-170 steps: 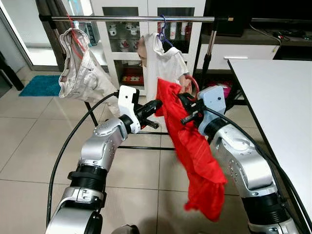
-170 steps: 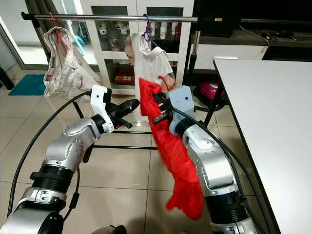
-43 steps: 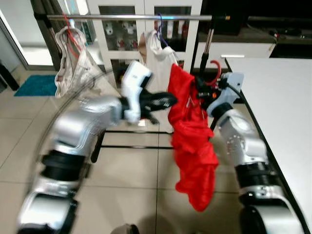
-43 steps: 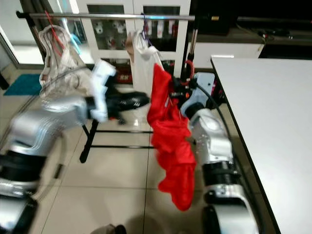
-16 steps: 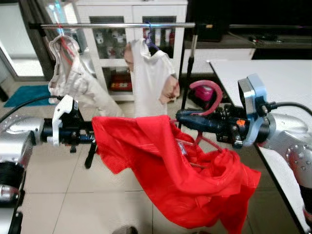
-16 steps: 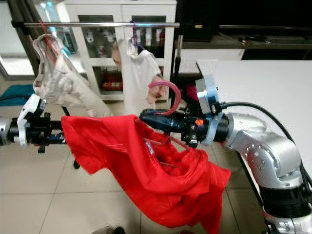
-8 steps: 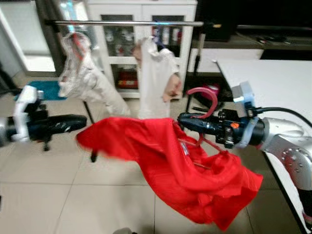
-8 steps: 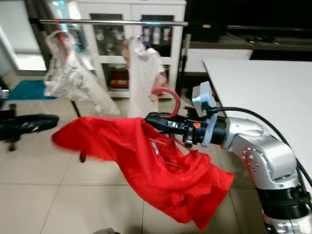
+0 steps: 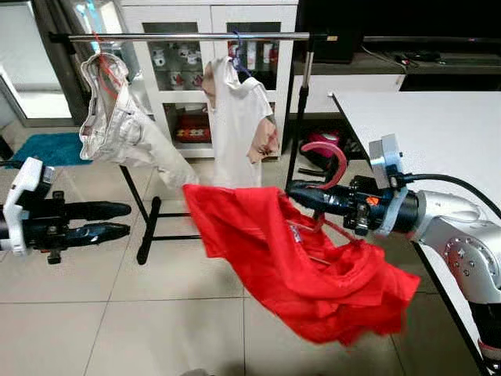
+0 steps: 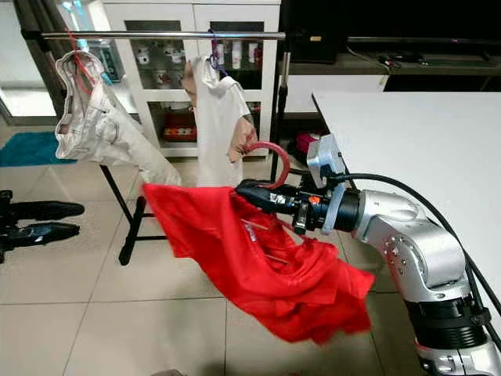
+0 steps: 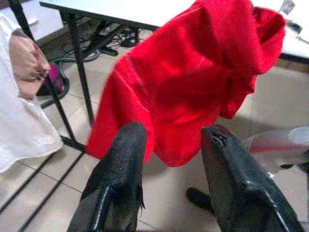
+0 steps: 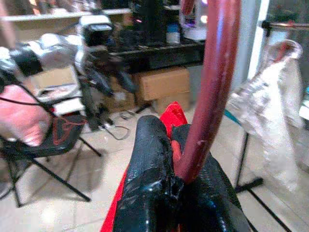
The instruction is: Hang hanger
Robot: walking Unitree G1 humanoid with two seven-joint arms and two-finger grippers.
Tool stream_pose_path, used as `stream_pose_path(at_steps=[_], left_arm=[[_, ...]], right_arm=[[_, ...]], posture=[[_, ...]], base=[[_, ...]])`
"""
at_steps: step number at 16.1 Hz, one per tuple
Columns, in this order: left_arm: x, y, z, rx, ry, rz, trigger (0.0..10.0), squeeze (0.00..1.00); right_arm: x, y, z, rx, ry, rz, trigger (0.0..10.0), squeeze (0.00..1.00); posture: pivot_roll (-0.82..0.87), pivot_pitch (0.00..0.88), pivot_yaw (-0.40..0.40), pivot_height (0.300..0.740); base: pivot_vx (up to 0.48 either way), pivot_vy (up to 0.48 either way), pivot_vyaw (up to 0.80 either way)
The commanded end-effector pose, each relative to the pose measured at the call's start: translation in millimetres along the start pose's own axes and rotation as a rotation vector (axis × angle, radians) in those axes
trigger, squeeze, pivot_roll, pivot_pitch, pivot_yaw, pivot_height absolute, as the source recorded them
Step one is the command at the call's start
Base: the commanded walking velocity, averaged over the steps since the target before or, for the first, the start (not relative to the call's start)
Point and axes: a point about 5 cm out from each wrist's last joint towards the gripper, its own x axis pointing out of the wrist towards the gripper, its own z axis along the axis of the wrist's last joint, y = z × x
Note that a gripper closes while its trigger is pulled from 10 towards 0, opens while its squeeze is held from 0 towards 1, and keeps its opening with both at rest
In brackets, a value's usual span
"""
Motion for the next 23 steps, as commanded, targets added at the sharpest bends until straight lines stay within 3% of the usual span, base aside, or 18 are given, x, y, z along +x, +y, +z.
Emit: stream_pose_path(at_steps=[1,18,19,20,23], left_arm=[[3.9,3.9,6.0,0.053,0.000,0.018,10.0,1.00],[6.6,5.2,7.4,0.083,-0.005,0.027,10.0,1.00],[25.1,9.0,2.6,0.091,0.009,0.031,10.0,0.00],[48.4,12.7,-2.4,0.098,0.029,0.031,10.0,0.00],[51.5,13.5,-4.0,0.074,0.027,0.023,10.0,0.00]], right_arm=[[1.6,8.5,10.8,-0.030,-0.027,0.077,0.0,0.00],[0.4,11.3,12.4,-0.030,-0.027,0.103,0.0,0.00],[1.5,17.2,16.9,-0.021,-0.049,0.156,0.0,0.00],[2.8,24.3,21.8,-0.010,-0.074,0.219,0.0,0.00],[3.8,25.0,21.3,-0.005,-0.079,0.222,0.0,0.00]], posture=[[-0.10,0.000,0.048,0.740],[-0.11,0.000,0.055,0.740],[-0.12,0.000,0.055,0.740],[-0.11,0.000,0.055,0.740],[-0.11,0.000,0.058,0.740]], base=[[0.000,0.000,0.00],[0.000,0.000,0.00],[0.000,0.000,0.00],[0.000,0.000,0.00],[0.000,0.000,0.00]])
